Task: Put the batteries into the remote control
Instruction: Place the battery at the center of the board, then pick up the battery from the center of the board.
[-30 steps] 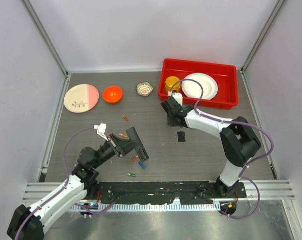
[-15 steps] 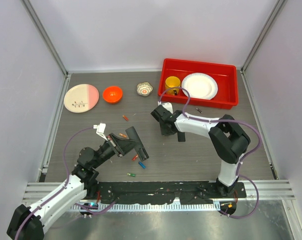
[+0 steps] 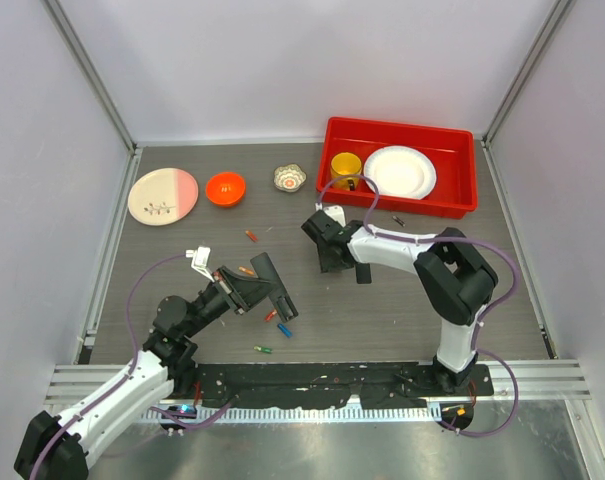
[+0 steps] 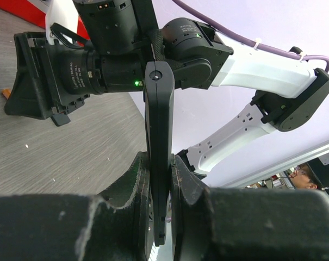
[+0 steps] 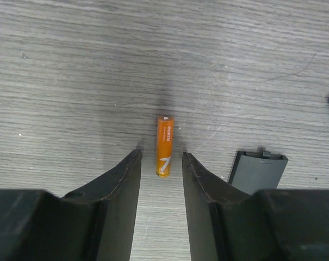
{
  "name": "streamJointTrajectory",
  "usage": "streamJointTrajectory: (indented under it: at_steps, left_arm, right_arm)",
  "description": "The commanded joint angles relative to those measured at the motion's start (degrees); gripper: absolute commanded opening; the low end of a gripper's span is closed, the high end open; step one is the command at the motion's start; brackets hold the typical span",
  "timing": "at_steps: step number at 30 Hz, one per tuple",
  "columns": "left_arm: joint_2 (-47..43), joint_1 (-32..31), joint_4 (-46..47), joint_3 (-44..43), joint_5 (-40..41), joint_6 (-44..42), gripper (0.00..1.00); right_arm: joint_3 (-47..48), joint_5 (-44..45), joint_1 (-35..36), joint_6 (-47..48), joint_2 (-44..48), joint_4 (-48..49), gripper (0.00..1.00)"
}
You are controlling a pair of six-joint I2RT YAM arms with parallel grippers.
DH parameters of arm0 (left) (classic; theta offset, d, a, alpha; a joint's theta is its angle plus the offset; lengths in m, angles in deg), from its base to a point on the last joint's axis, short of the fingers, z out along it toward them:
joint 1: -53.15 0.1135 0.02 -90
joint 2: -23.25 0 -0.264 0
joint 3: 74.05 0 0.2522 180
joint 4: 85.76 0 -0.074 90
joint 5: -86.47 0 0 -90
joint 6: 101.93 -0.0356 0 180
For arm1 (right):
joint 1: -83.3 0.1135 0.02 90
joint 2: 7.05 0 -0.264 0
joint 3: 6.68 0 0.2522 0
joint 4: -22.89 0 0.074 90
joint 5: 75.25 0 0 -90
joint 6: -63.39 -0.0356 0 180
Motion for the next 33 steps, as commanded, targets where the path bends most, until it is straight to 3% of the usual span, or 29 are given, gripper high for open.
streamJointTrajectory:
  at_steps: [1,13,27,33]
  left_arm:
    - [-0.40,0.16,2.30,2.30,-0.01,0.38,0.00]
    - [-1.46,0.16,1.77,2.57,0.34,0.38,0.00]
    - [-0.76,0.16,2.04,2.57,0.26,0.29,0.00]
    - [-0.84,0.16,2.12,2.57,0.34,0.29,0.00]
  right_arm:
    - [2.82,0.46,-0.17,0.61,-2.10,-1.30,0.42]
    - [4.41,-3.66,-3.95,3.17,-3.78,-1.13,0.31]
    - [4.15,-5.07,-4.12,4.13,-5.01,0.10,0.32]
    - [3.97,-5.69,-4.12,4.75,-5.62,0.10,0.25]
